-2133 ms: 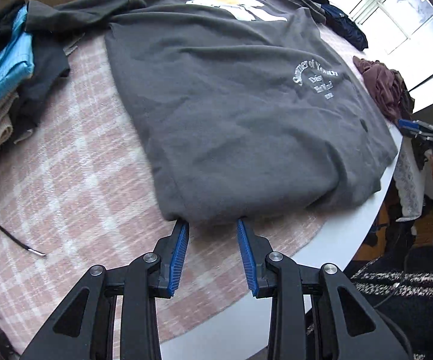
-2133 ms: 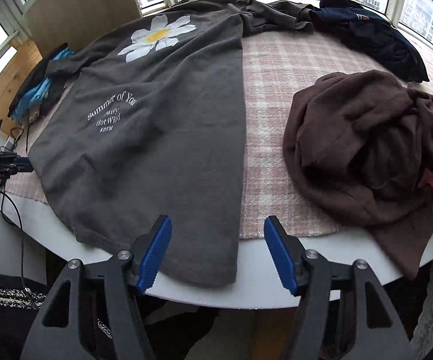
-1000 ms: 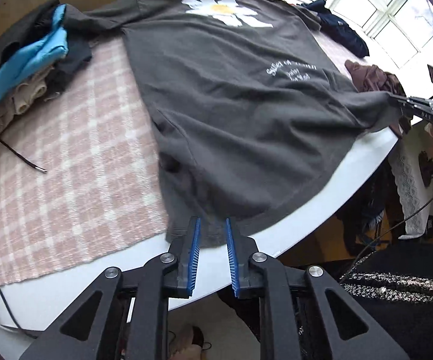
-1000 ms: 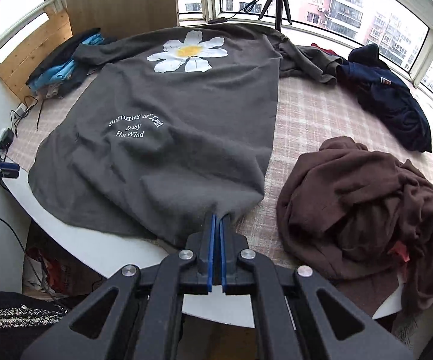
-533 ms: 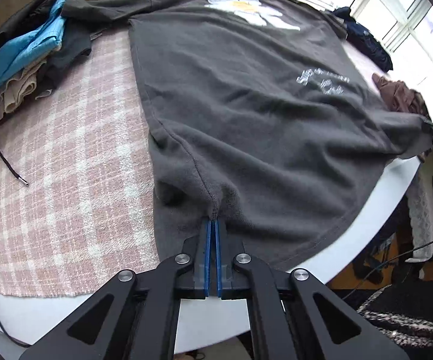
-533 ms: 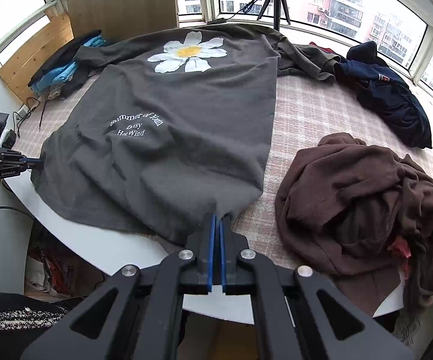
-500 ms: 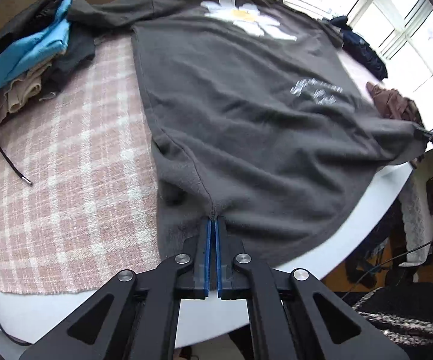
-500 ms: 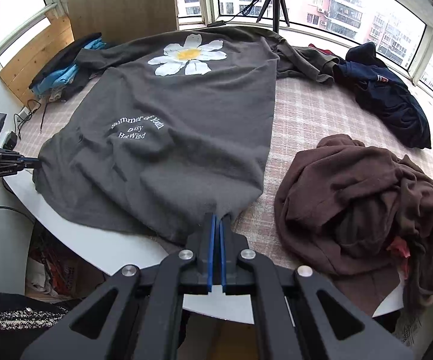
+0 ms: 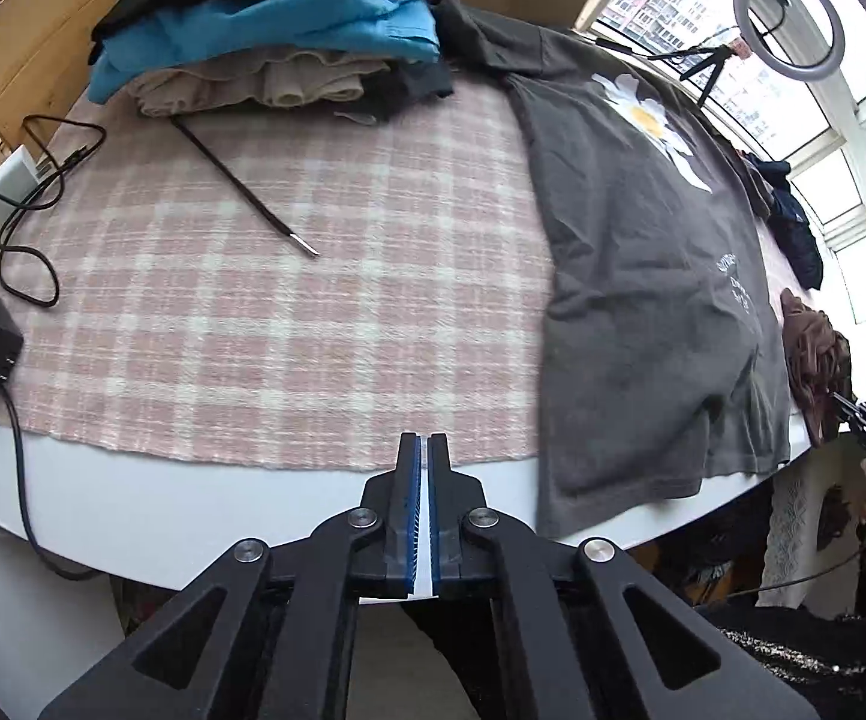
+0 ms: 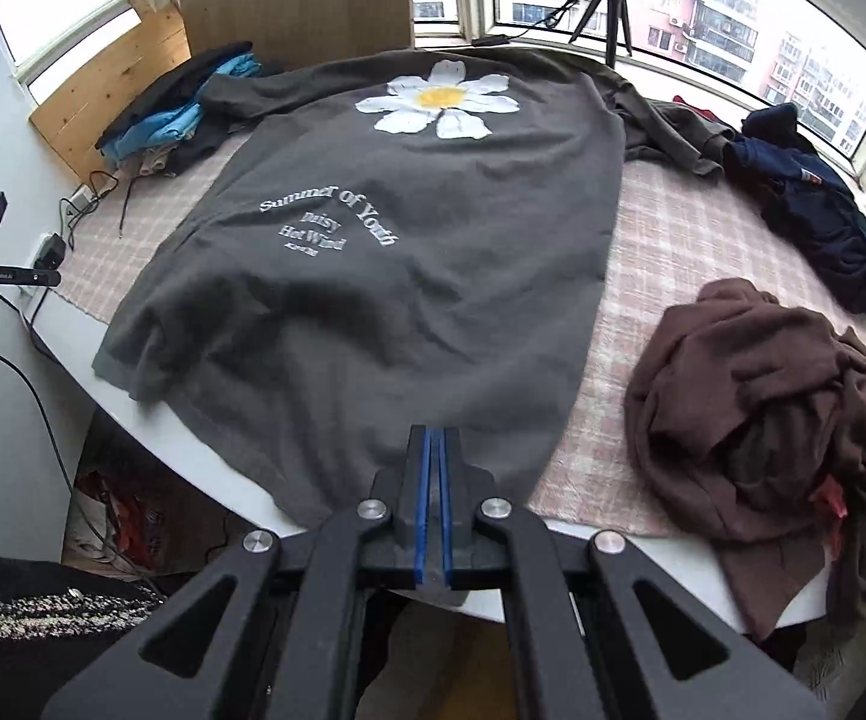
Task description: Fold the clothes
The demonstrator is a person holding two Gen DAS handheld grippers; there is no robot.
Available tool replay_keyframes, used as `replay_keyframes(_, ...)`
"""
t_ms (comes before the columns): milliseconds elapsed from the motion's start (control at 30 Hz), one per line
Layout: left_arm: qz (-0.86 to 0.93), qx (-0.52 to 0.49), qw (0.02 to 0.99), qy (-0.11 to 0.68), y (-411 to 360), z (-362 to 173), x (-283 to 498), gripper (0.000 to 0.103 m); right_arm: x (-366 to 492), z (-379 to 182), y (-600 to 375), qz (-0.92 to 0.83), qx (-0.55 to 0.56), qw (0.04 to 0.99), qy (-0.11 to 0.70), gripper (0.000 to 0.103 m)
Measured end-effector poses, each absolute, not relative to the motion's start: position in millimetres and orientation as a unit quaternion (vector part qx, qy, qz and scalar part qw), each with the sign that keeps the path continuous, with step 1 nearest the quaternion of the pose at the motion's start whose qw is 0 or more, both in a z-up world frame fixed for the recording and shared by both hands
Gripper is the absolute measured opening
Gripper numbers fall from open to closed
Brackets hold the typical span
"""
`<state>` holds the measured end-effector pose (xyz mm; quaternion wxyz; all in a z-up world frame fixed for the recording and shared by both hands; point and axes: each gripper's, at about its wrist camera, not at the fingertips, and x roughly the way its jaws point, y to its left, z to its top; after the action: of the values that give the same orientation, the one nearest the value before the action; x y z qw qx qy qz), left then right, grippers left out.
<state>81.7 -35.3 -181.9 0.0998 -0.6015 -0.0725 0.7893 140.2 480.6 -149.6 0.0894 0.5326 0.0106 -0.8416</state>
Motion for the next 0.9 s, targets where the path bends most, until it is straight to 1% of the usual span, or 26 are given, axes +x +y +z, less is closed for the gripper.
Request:
replay_keyframes(67, 0.784, -0.606, 0.12, -0.068, -17, -191, 86, 0.025, 148, -152, 495, -0.839, 0.54, 0.071, 0.003, 0.003)
replay_keyframes(100, 0.781, -0.609, 0.129, -0.06, -6, -195, 89, 0.027, 151, -153, 503, -0.837, 0.543, 0.063, -0.003, 0.003)
replay_keyframes(233, 0.767, -0.626, 0.138, -0.015, 37, -215, 90, 0.028, 159, -161, 523, -0.833, 0.551, 0.041, -0.038, 0.004)
replay_keyframes(333, 0.75, -0.649, 0.126, 0.009, 52, -235, 91, 0.028, 164, -163, 528, -0.834, 0.547, 0.038, -0.058, 0.005)
replay_keyframes(433, 0.75, -0.648, 0.131, 0.012, 63, -242, 94, 0.028, 167, -166, 531, -0.835, 0.544, 0.039, -0.072, 0.013)
replay_keyframes(467, 0.751, -0.646, 0.135, 0.01, 66, -242, 95, 0.026, 168, -168, 532, -0.836, 0.542, 0.039, -0.076, 0.016)
replay_keyframes(500, 0.753, -0.644, 0.135, 0.005, 68, -243, 95, 0.02, 170, -170, 533, -0.836, 0.541, 0.042, -0.08, 0.019)
replay_keyframes(533, 0.755, -0.642, 0.137, 0.002, 71, -242, 96, 0.004, 171, -173, 534, -0.836, 0.541, 0.044, -0.085, 0.021)
replay_keyframes(600, 0.758, -0.636, 0.143, 0.007, 77, -240, 98, 0.003, 173, -182, 537, -0.833, 0.543, 0.05, -0.095, 0.024)
replay_keyframes(700, 0.767, -0.621, 0.158, -0.016, 75, -225, 100, 0.003, 177, -199, 540, -0.824, 0.553, 0.056, -0.109, 0.024)
replay_keyframes(800, 0.792, -0.591, 0.144, -0.049, 50, -195, 99, 0.003, 177, -214, 536, -0.816, 0.562, 0.066, -0.12, 0.024)
replay_keyframes(900, 0.806, -0.576, 0.121, -0.056, 26, -177, 97, 0.003, 175, -226, 528, -0.807, 0.569, 0.083, -0.132, 0.024)
